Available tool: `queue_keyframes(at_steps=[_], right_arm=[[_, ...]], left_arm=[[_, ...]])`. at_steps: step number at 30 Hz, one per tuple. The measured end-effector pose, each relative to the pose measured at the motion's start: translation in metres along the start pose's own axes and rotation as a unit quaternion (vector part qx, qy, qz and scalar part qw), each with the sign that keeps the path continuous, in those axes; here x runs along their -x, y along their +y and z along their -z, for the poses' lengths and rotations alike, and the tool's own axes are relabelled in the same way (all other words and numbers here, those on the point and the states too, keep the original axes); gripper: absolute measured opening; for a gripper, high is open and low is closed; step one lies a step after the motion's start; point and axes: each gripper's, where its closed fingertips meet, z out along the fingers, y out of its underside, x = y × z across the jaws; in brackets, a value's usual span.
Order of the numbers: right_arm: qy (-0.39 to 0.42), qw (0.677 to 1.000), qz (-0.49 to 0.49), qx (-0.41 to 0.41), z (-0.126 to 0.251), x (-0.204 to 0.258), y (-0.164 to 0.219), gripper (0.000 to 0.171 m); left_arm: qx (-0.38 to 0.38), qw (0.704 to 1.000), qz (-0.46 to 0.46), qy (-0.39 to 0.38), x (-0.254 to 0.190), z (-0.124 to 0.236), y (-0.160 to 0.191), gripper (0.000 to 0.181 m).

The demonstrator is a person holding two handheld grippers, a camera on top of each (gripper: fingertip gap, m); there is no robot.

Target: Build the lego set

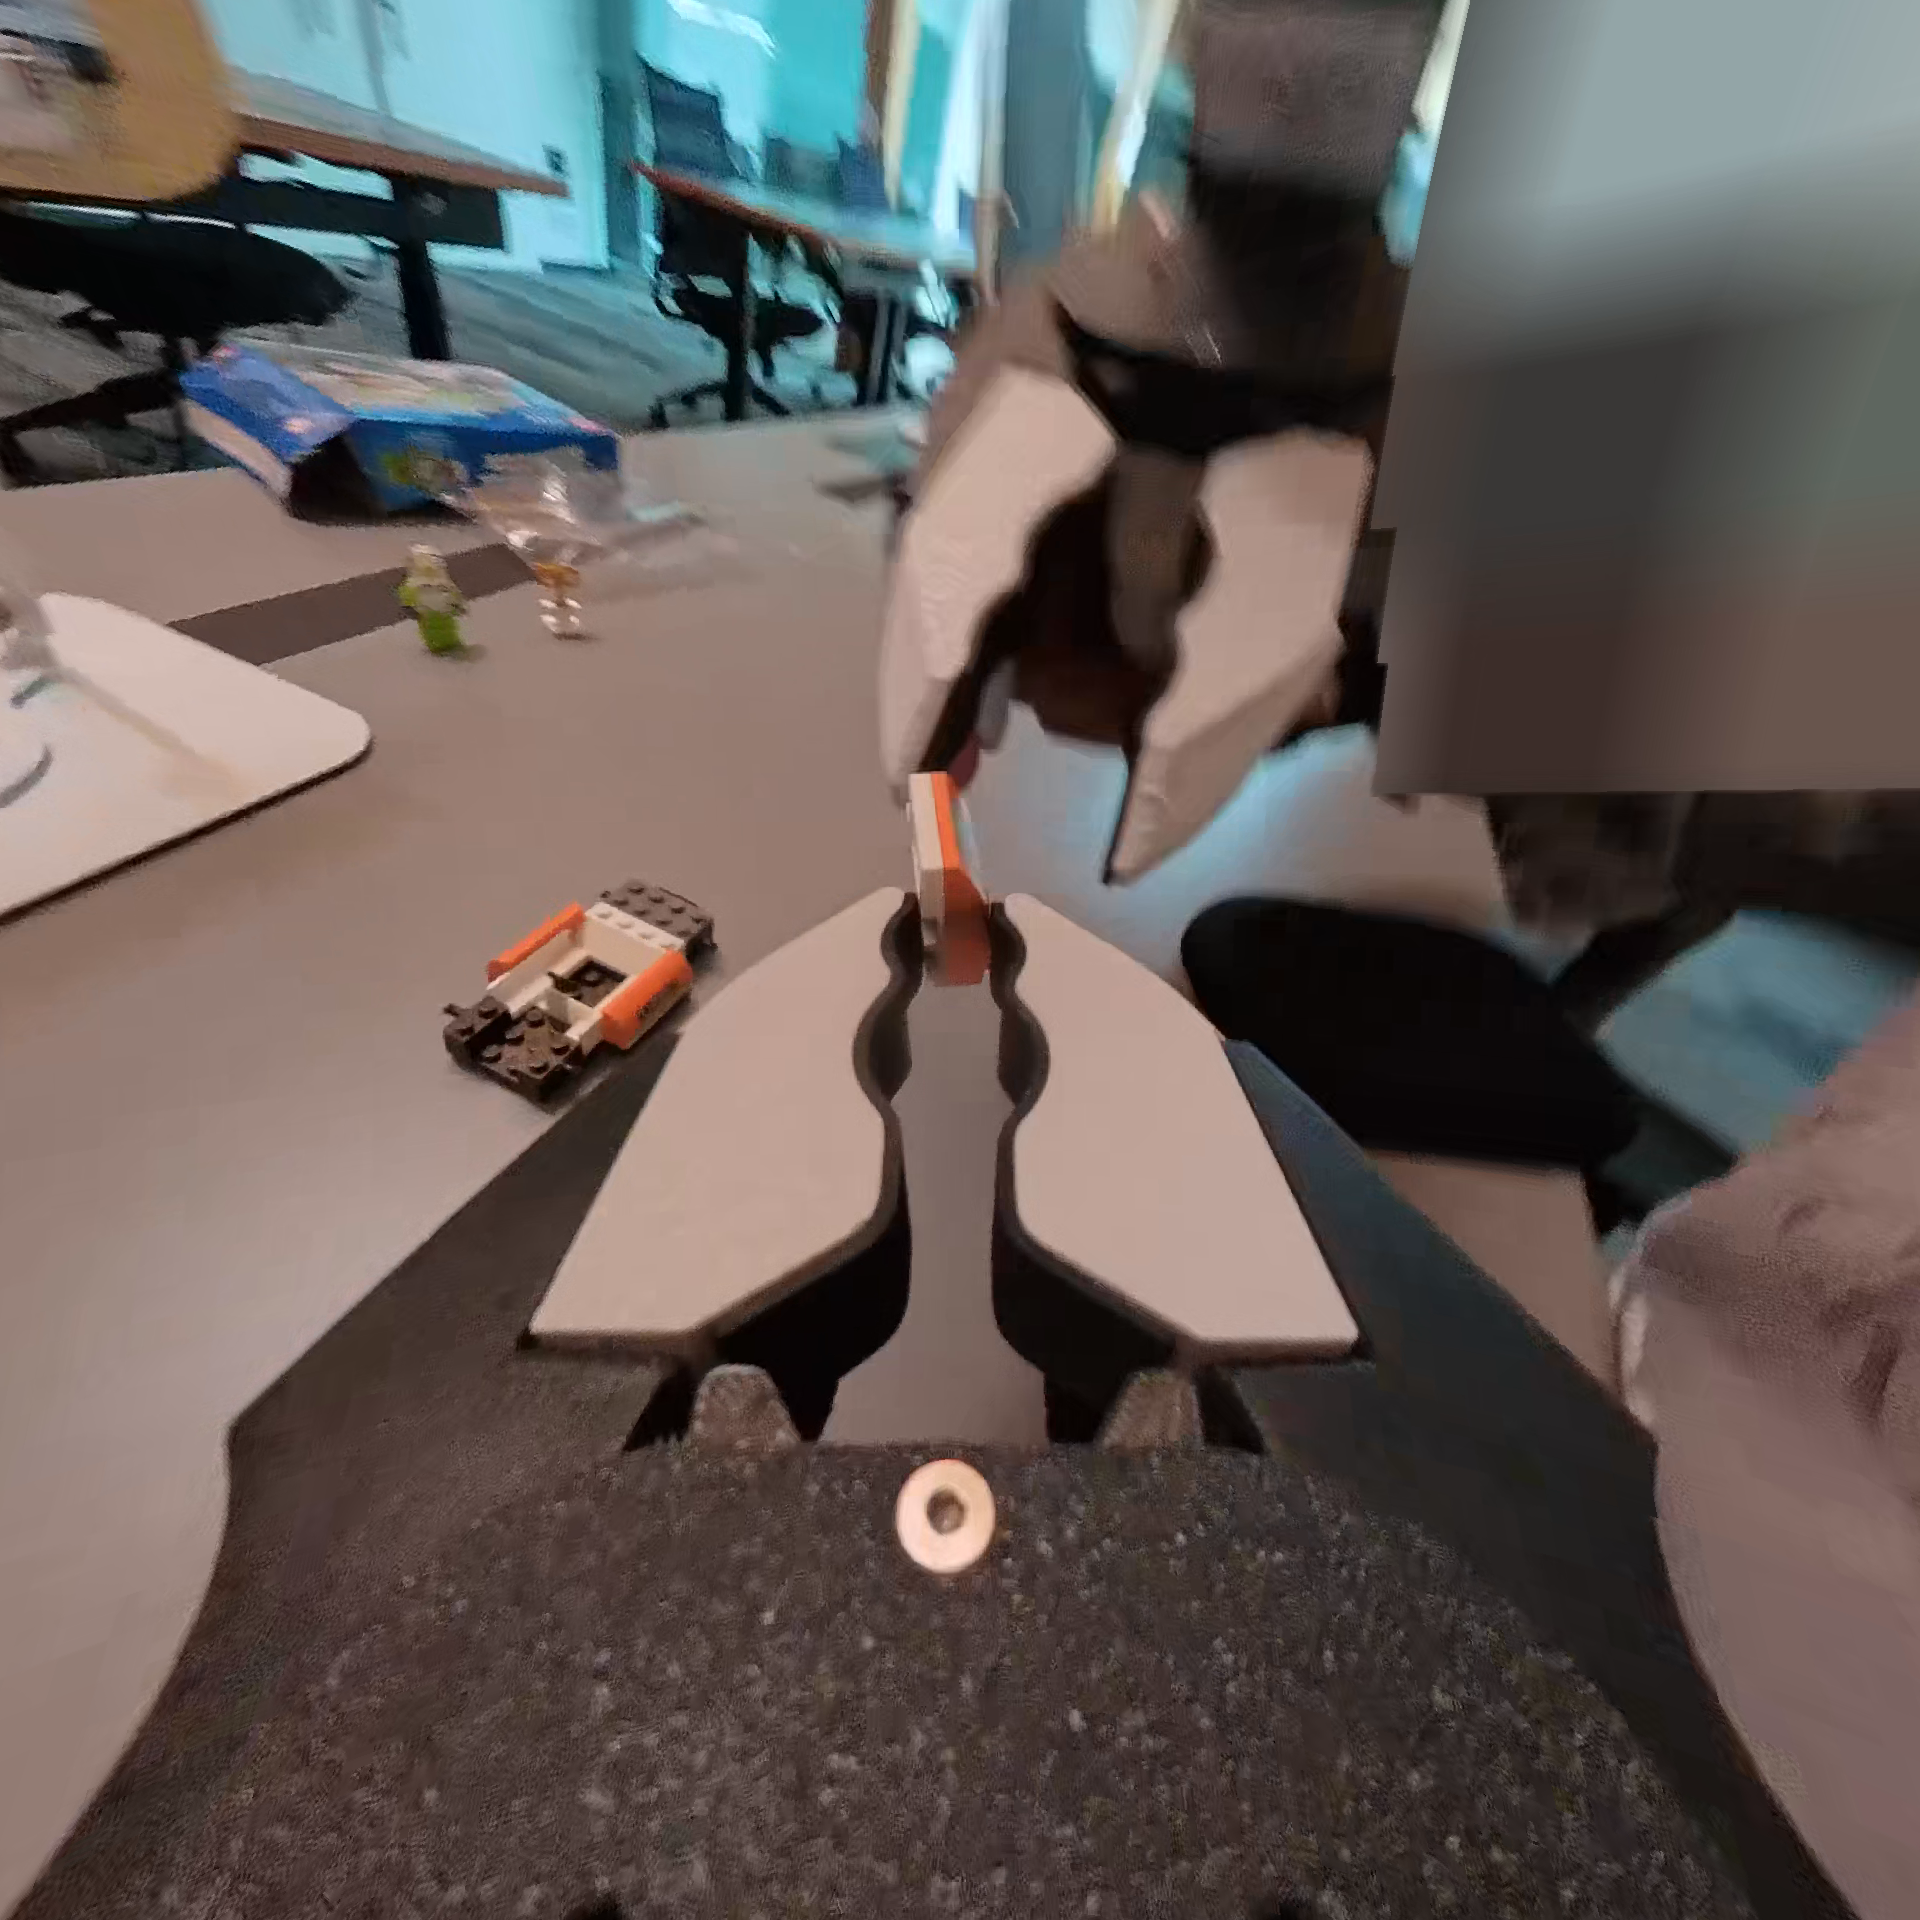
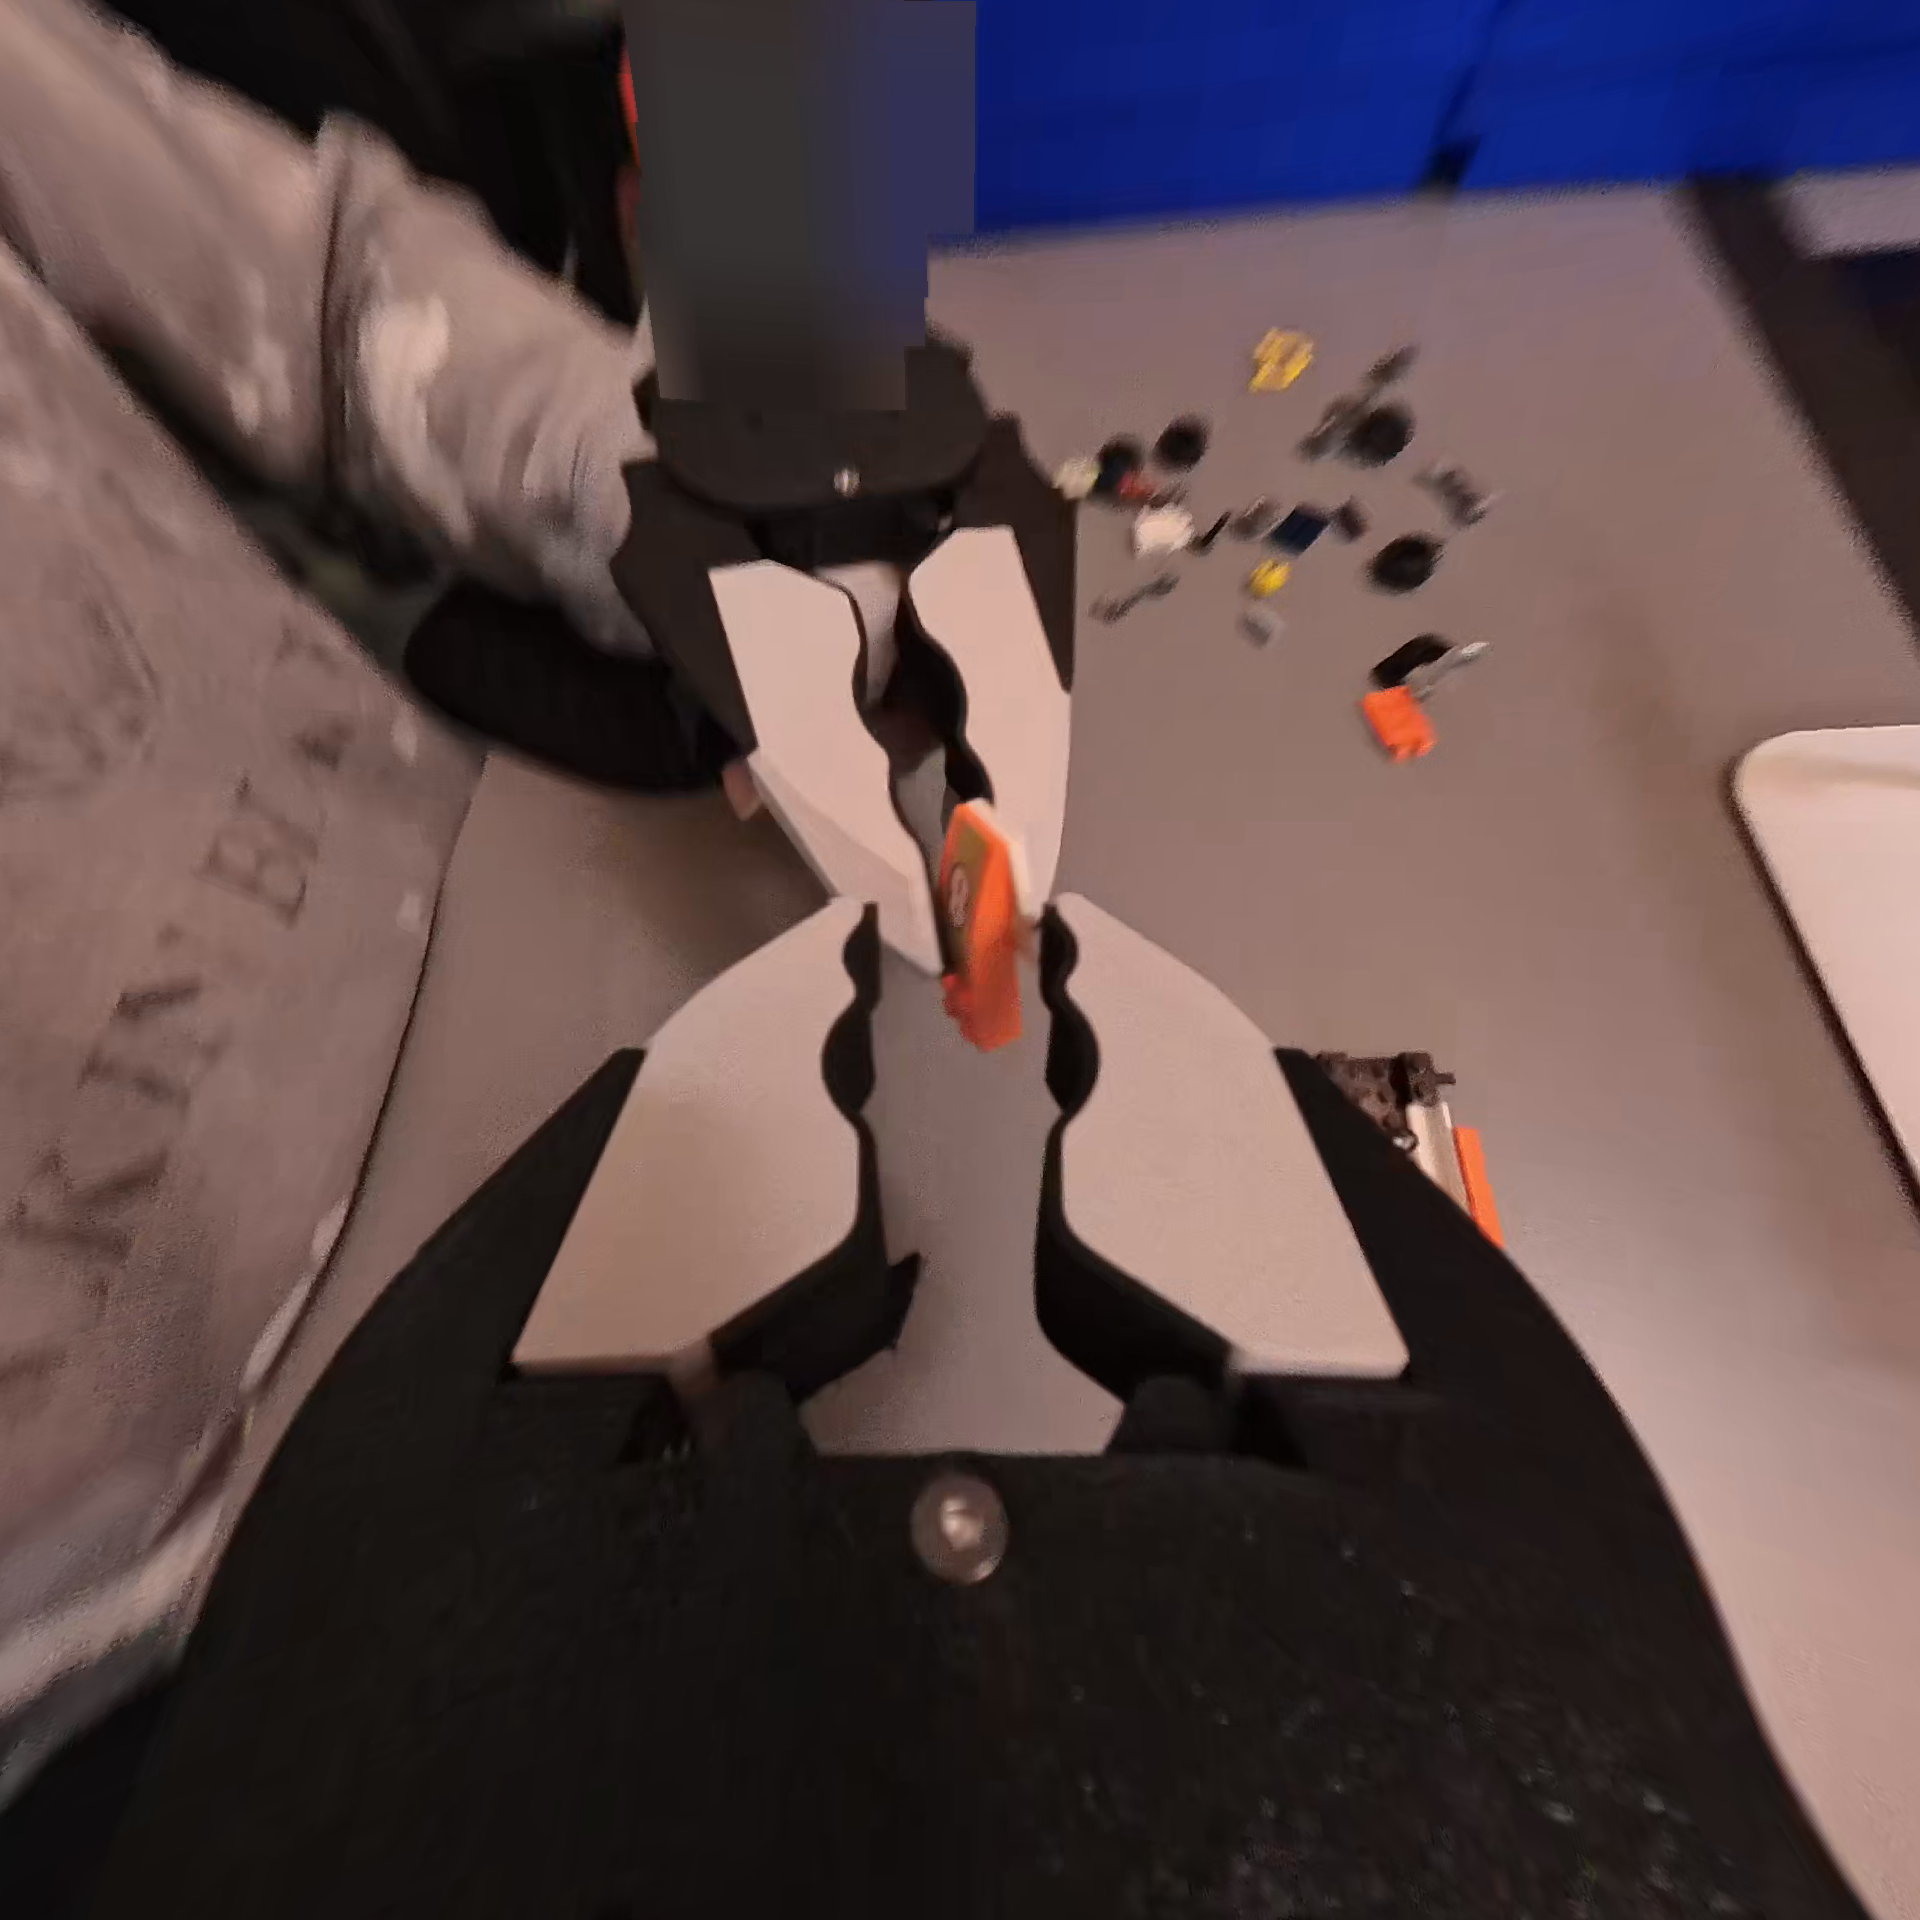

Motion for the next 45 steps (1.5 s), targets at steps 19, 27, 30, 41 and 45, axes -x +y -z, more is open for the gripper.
queue_keyframes(at_steps=[19, 27, 30, 41, 45], right_arm=[[0.286, 0.944, 0.163, 0.022, -0.014, -0.028, 0.002, 0.017], [0.126, 0.967, 0.089, 0.202, 0.073, -0.073, 0.100, 0.017], [0.090, 0.969, 0.039, 0.229, 0.104, -0.086, 0.151, 0.017], [0.090, 0.952, 0.023, 0.293, 0.144, -0.100, 0.219, 0.017], [0.107, 0.949, 0.018, 0.296, 0.149, -0.105, 0.221, 0.029]], left_arm=[[-0.136, 0.940, 0.306, 0.069, 0.015, 0.008, -0.013, 0.017], [-0.087, 0.983, 0.160, -0.020, 0.048, 0.023, -0.009, 0.033], [-0.064, 0.989, 0.129, -0.034, 0.049, 0.020, -0.002, 0.030], [0.006, 0.996, 0.052, -0.066, 0.045, 0.001, 0.025, 0.032], [0.013, 0.994, 0.030, -0.100, 0.056, 0.005, 0.026, 0.033]])
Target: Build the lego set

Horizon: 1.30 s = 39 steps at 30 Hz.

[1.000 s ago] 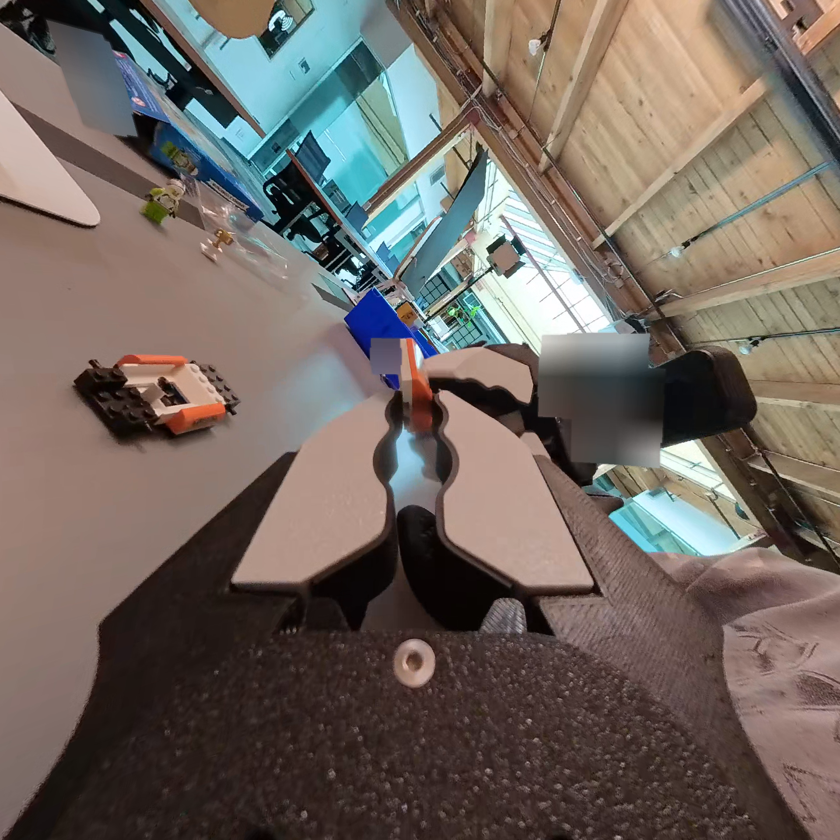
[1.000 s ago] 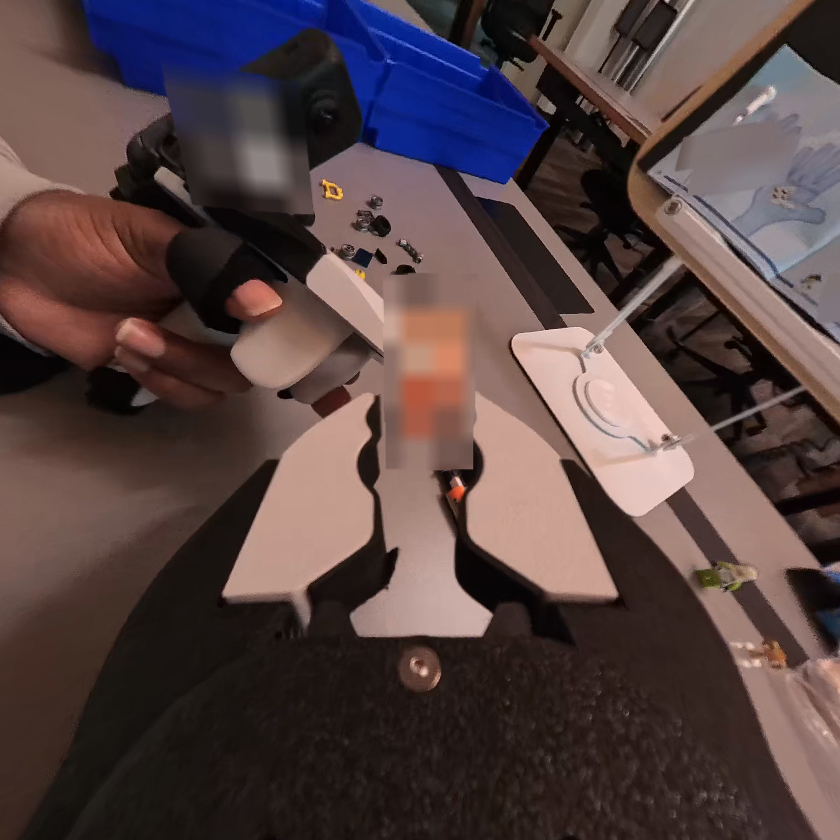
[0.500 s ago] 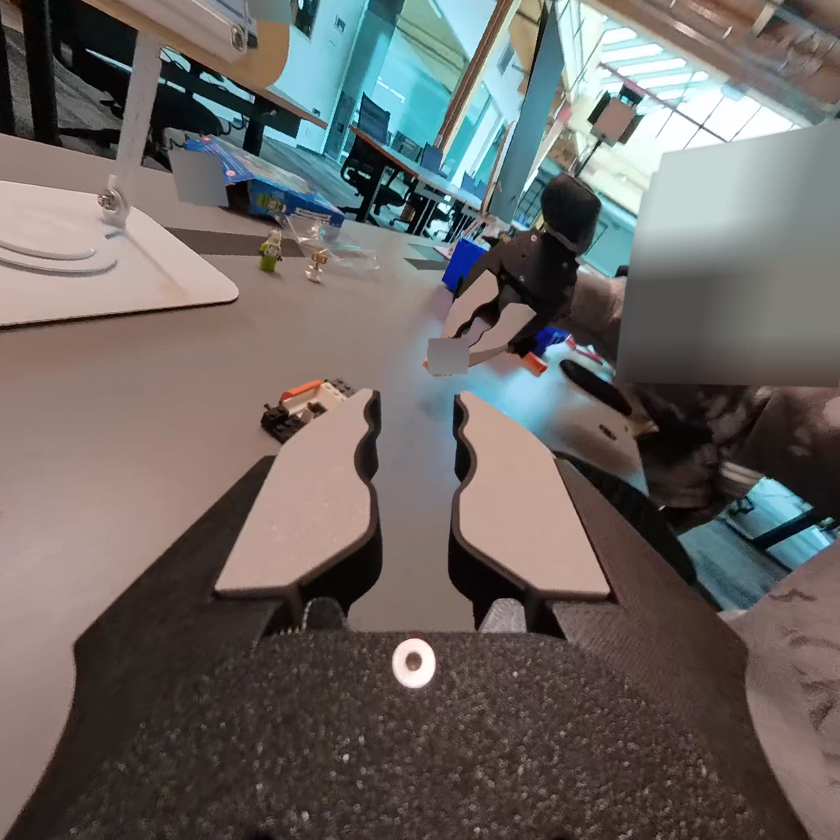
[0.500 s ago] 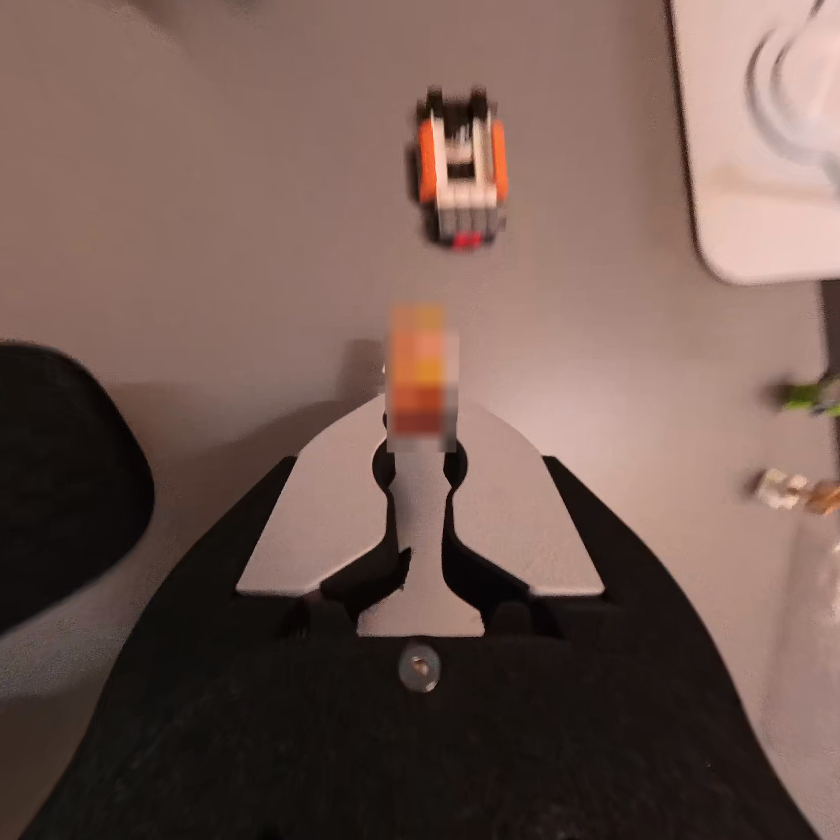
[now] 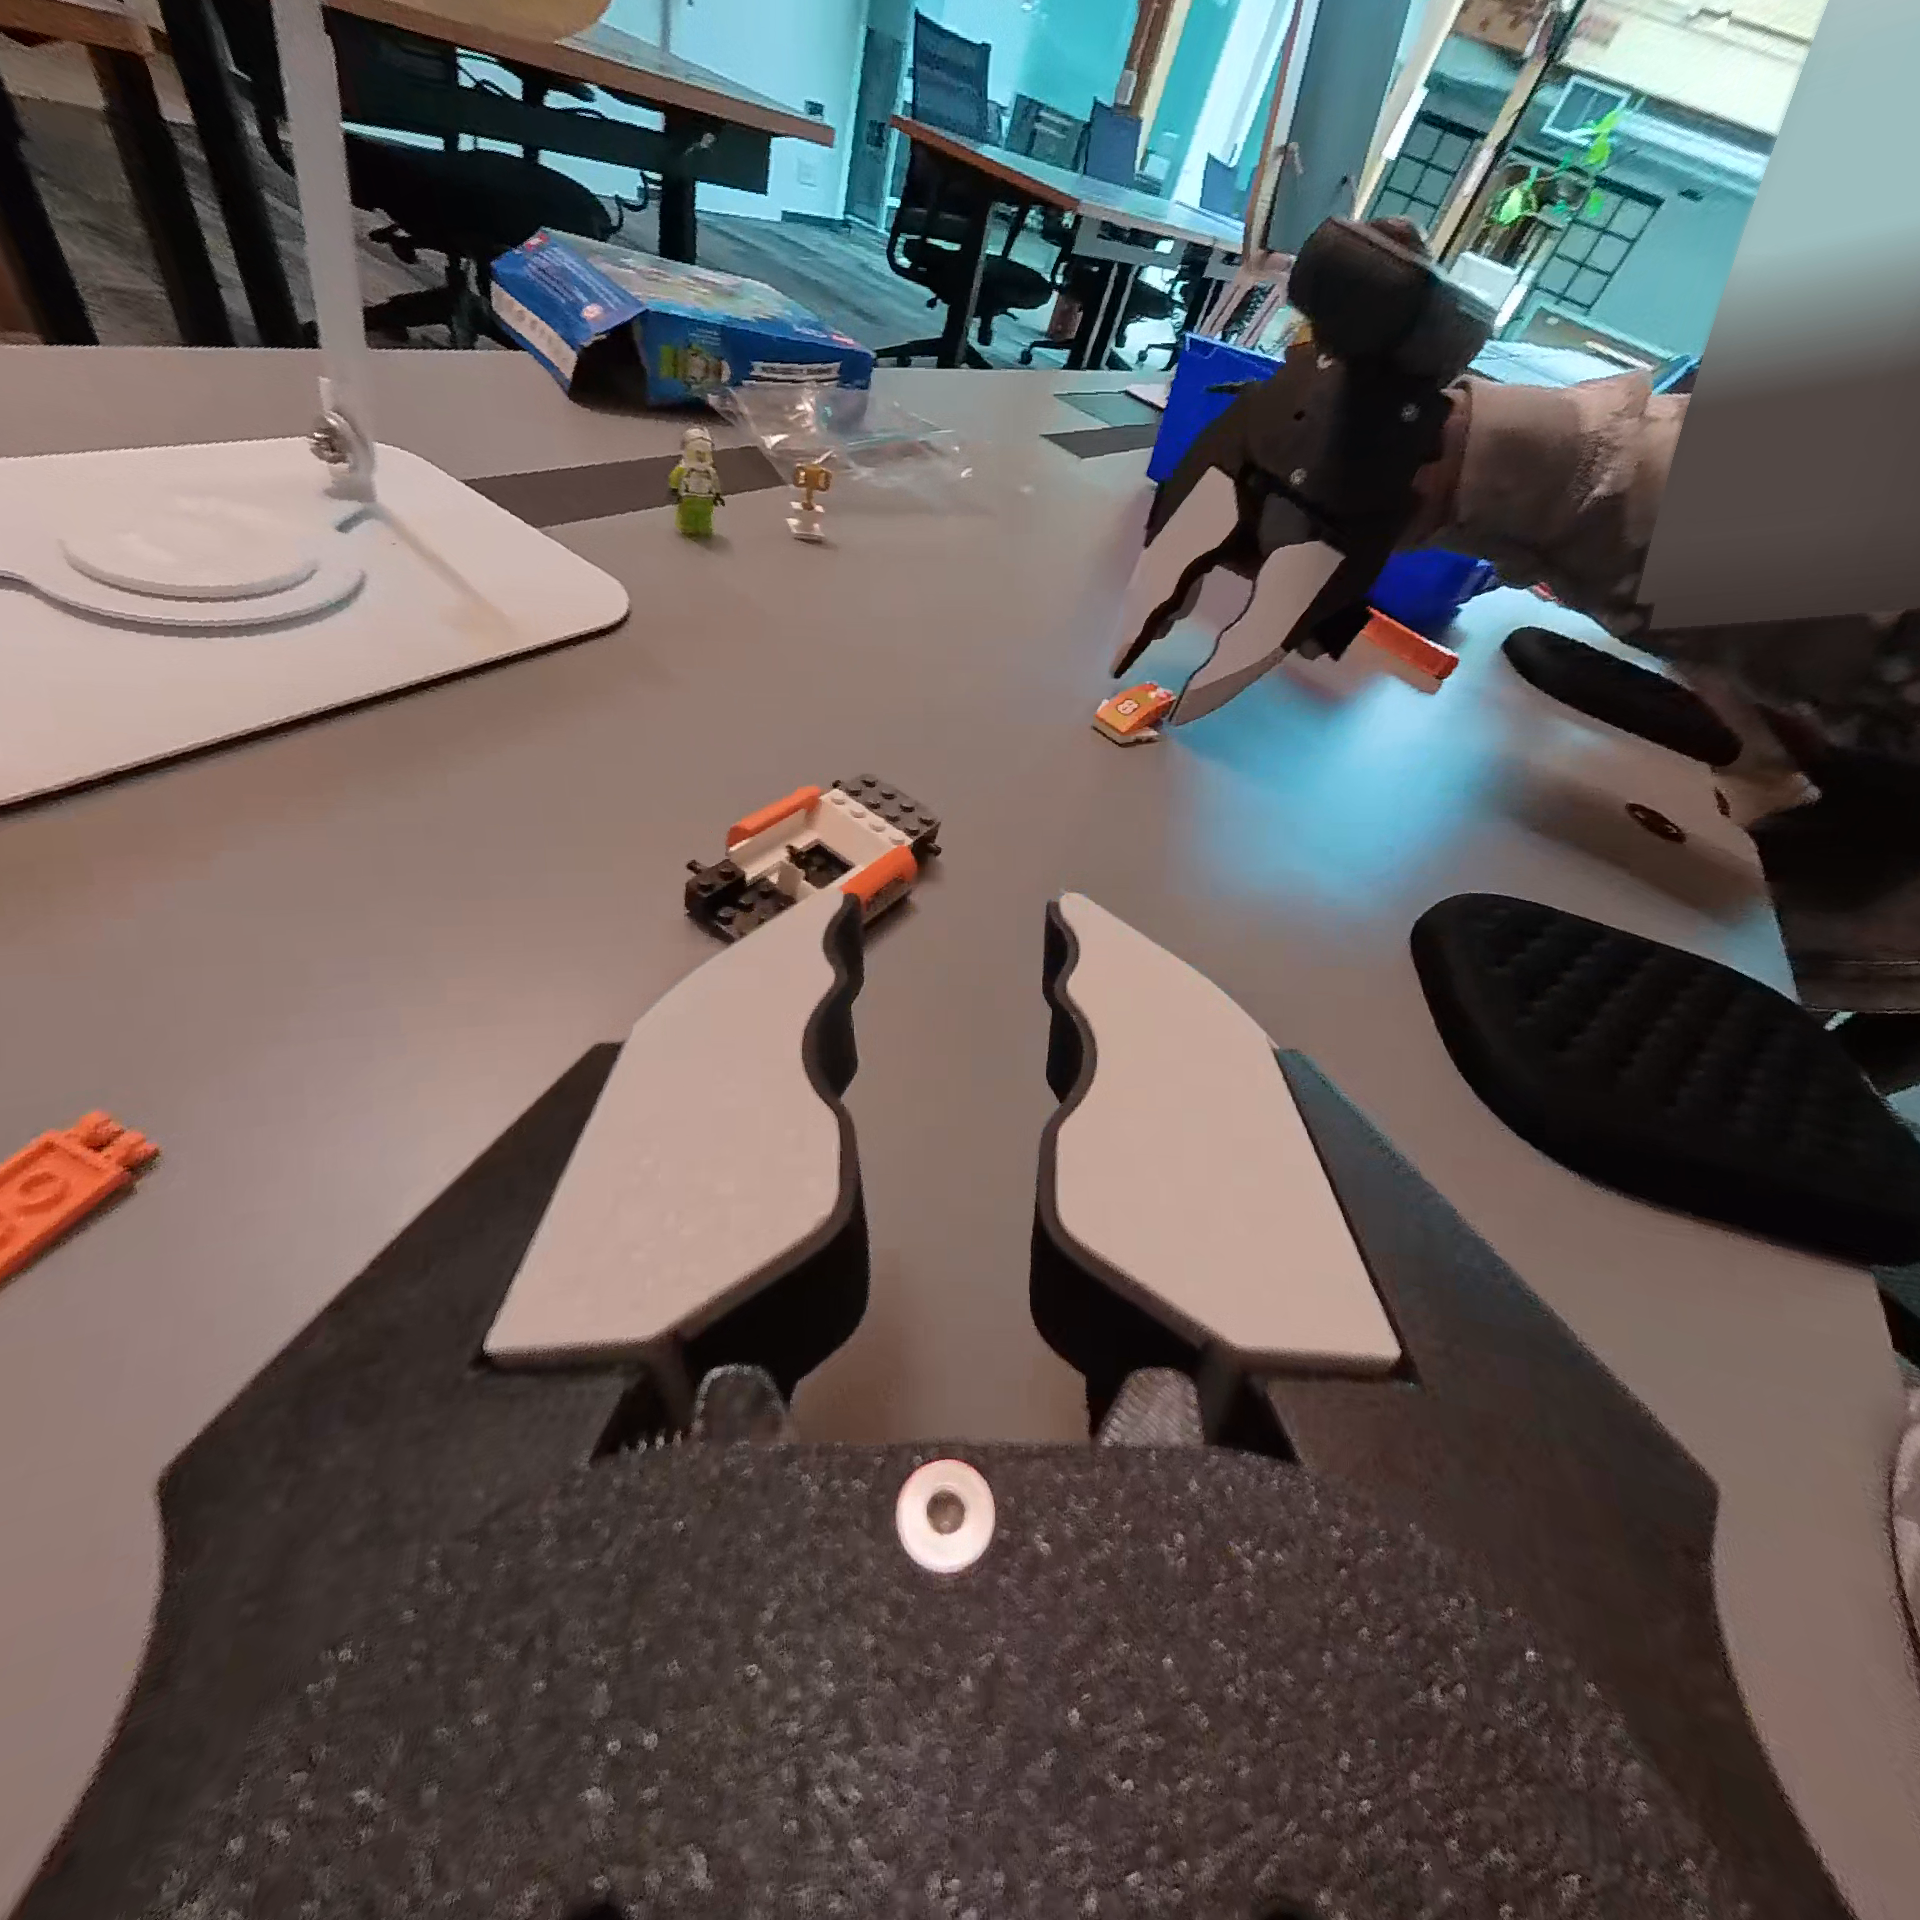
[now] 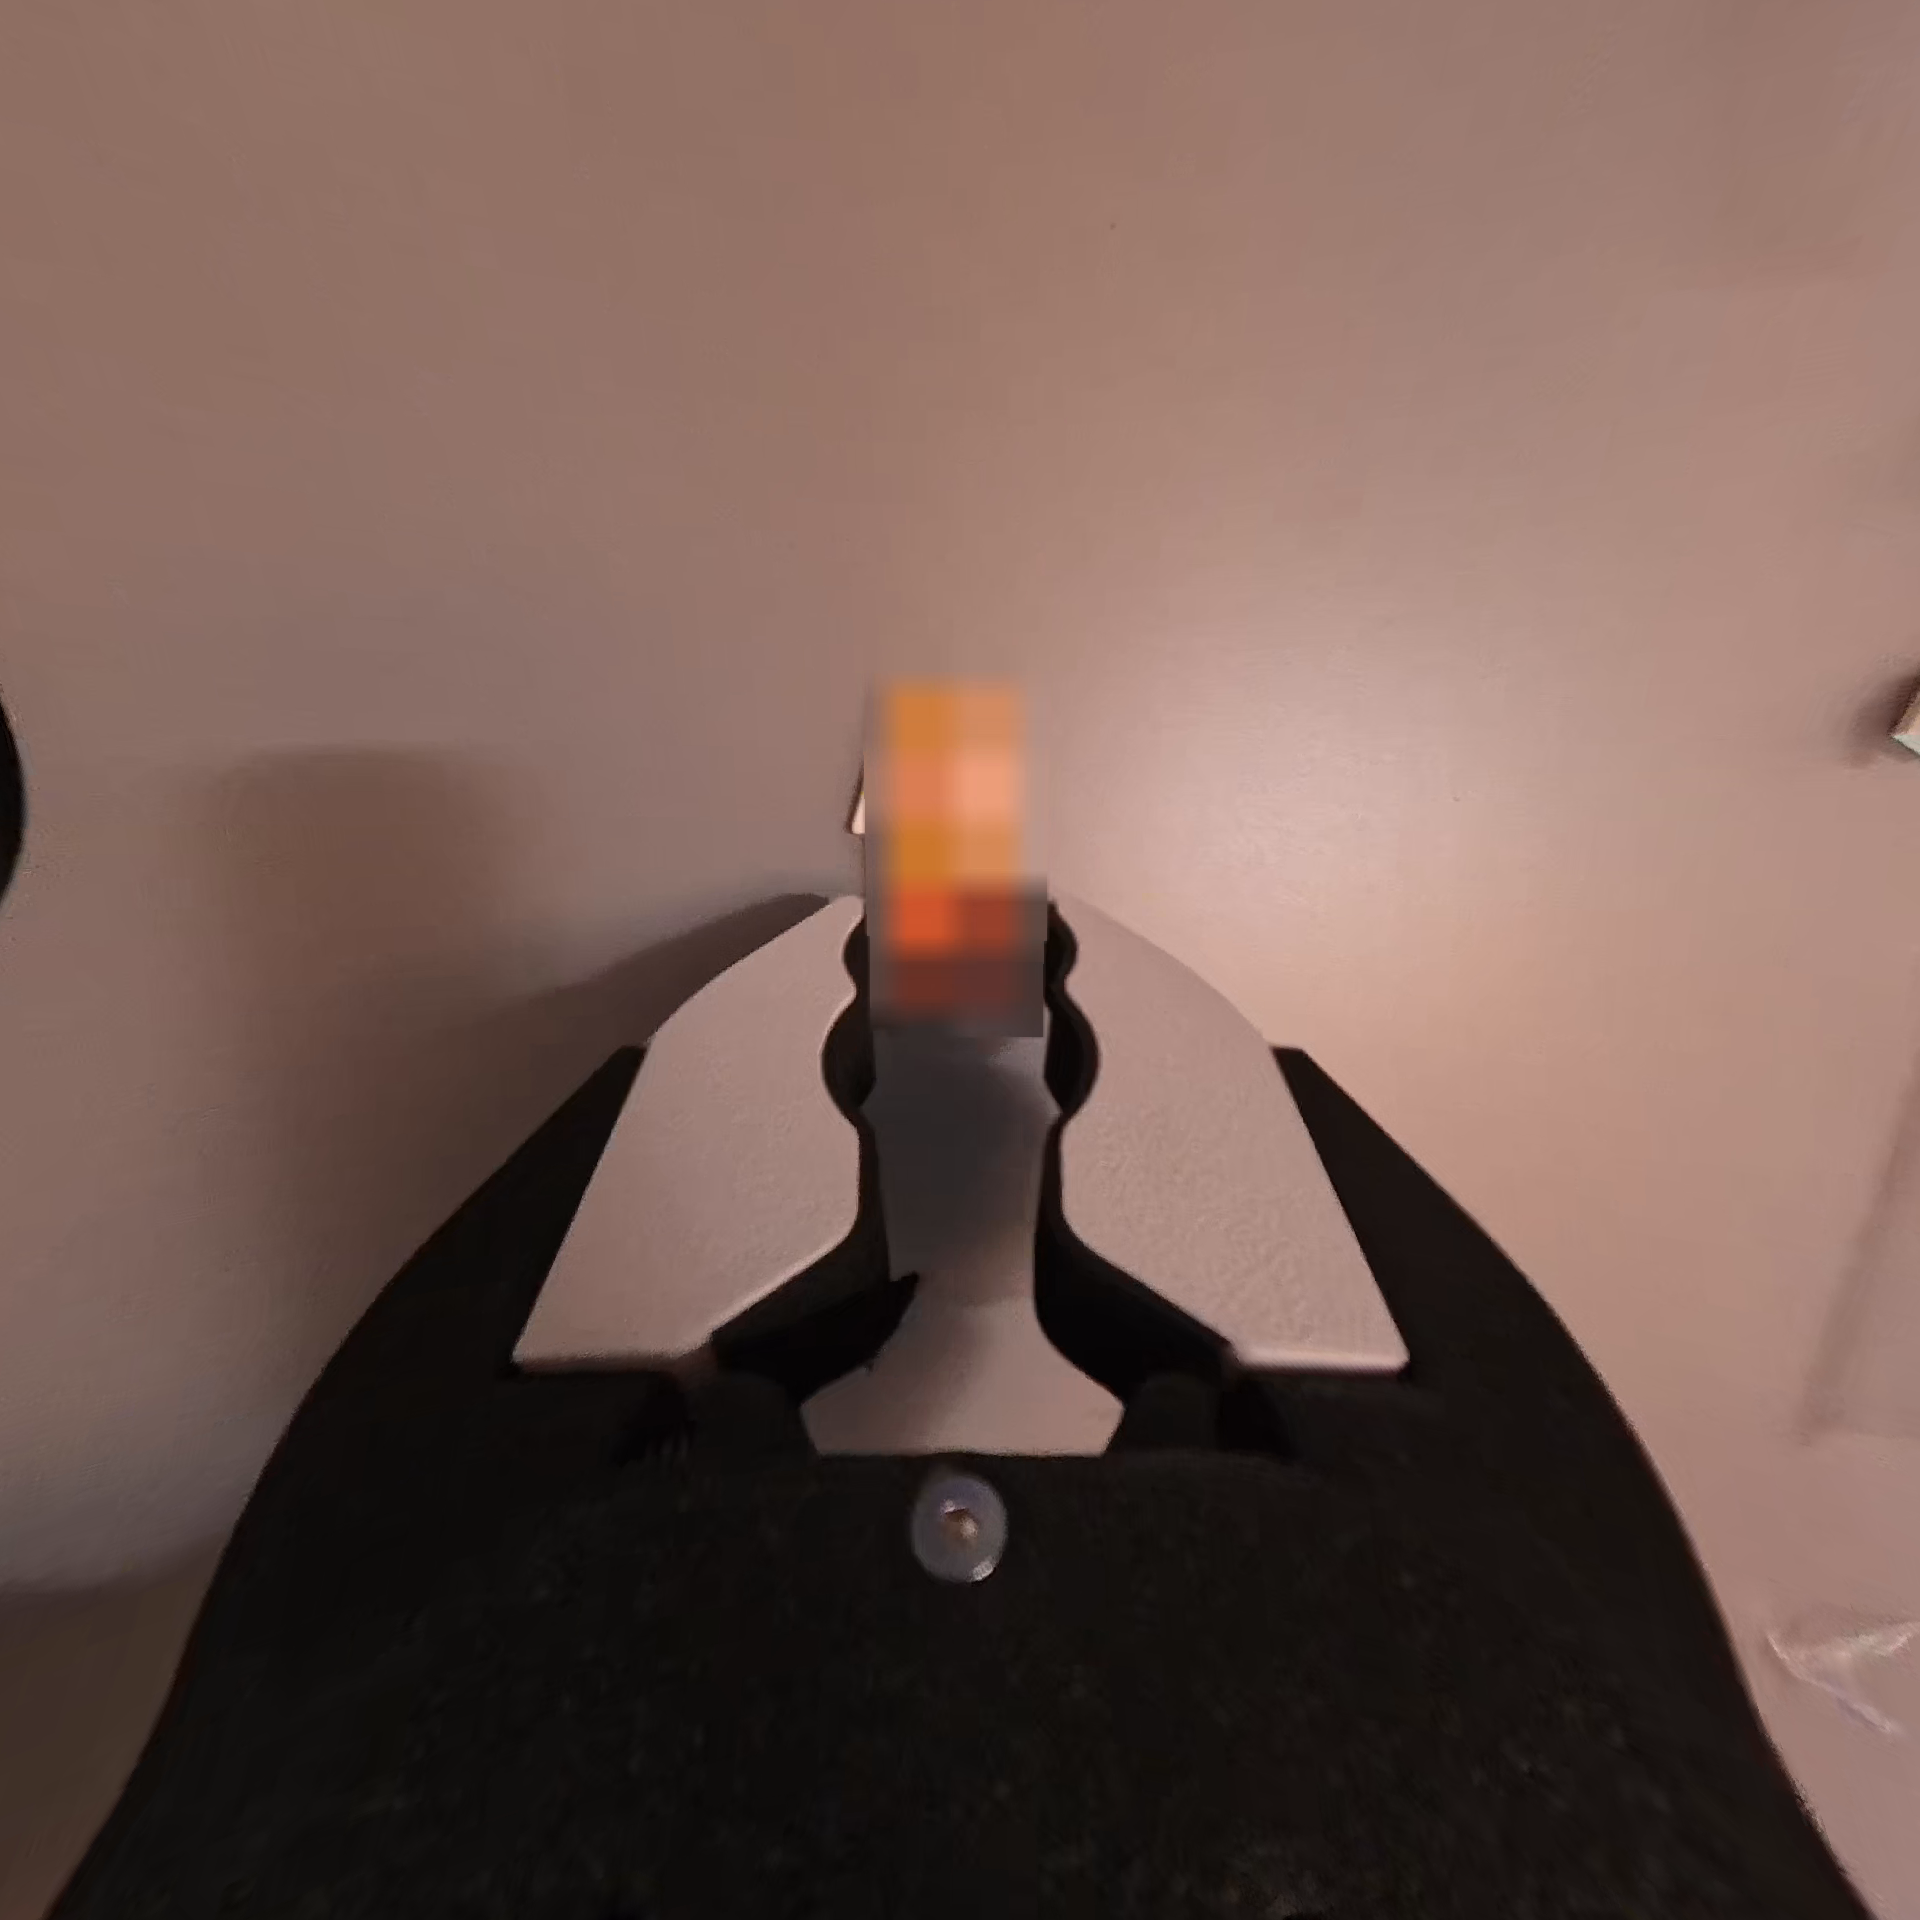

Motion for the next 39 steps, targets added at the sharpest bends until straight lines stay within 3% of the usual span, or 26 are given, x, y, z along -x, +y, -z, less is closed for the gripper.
queue_keyframes(at_steps=[4, 8, 10, 13, 14, 21, 25, 28, 31, 35, 38, 39], right_arm=[[0.039, 0.992, -0.046, -0.112, 0.024, -0.002, -0.034, 0.042], [0.117, 0.941, -0.098, -0.302, 0.061, 0.000, -0.100, 0.044], [0.160, 0.904, -0.119, -0.379, 0.074, 0.002, -0.130, 0.036], [0.240, 0.854, -0.131, -0.442, 0.085, -0.003, -0.164, 0.007], [0.267, 0.843, -0.133, -0.448, 0.087, -0.008, -0.173, 0.000], [0.357, 0.814, -0.181, -0.422, 0.088, -0.080, -0.212, 0.001], [0.397, 0.798, -0.228, -0.393, 0.092, -0.148, -0.214, 0.024], [0.409, 0.785, -0.250, -0.393, 0.099, -0.185, -0.219, 0.027], [0.419, 0.788, -0.247, -0.377, 0.104, -0.213, -0.230, 0.029], [0.429, 0.789, -0.262, -0.352, 0.106, -0.238, -0.238, 0.027], [0.417, 0.792, -0.267, -0.358, 0.103, -0.240, -0.240, 0.004], [0.418, 0.786, -0.276, -0.363, 0.104, -0.239, -0.237, 0.004]], left_arm=[[0.002, 1.000, -0.001, -0.008, 0.005, 0.001, 0.001, 0.032], [-0.001, 0.999, -0.036, -0.026, 0.012, 0.000, -0.002, 0.022], [-0.020, 0.997, -0.061, -0.045, 0.017, -0.001, -0.011, 0.013], [-0.058, 0.990, -0.101, -0.084, 0.029, -0.002, -0.034, 0.000], [-0.069, 0.986, -0.115, -0.100, 0.033, -0.001, -0.042, 0.000], [-0.113, 0.955, -0.194, -0.192, 0.063, -0.012, -0.092, 0.000], [-0.120, 0.949, -0.197, -0.216, 0.081, -0.025, -0.118, 0.000], [-0.112, 0.946, -0.195, -0.232, 0.102, -0.034, -0.139, 0.001], [-0.076, 0.939, -0.234, -0.242, 0.121, -0.055, -0.164, 0.007], [-0.001, 0.901, -0.344, -0.265, 0.145, -0.094, -0.200, 0.010], [0.056, 0.898, -0.344, -0.269, 0.172, -0.117, -0.208, 0.009], [0.077, 0.901, -0.333, -0.266, 0.179, -0.122, -0.206, 0.008]])
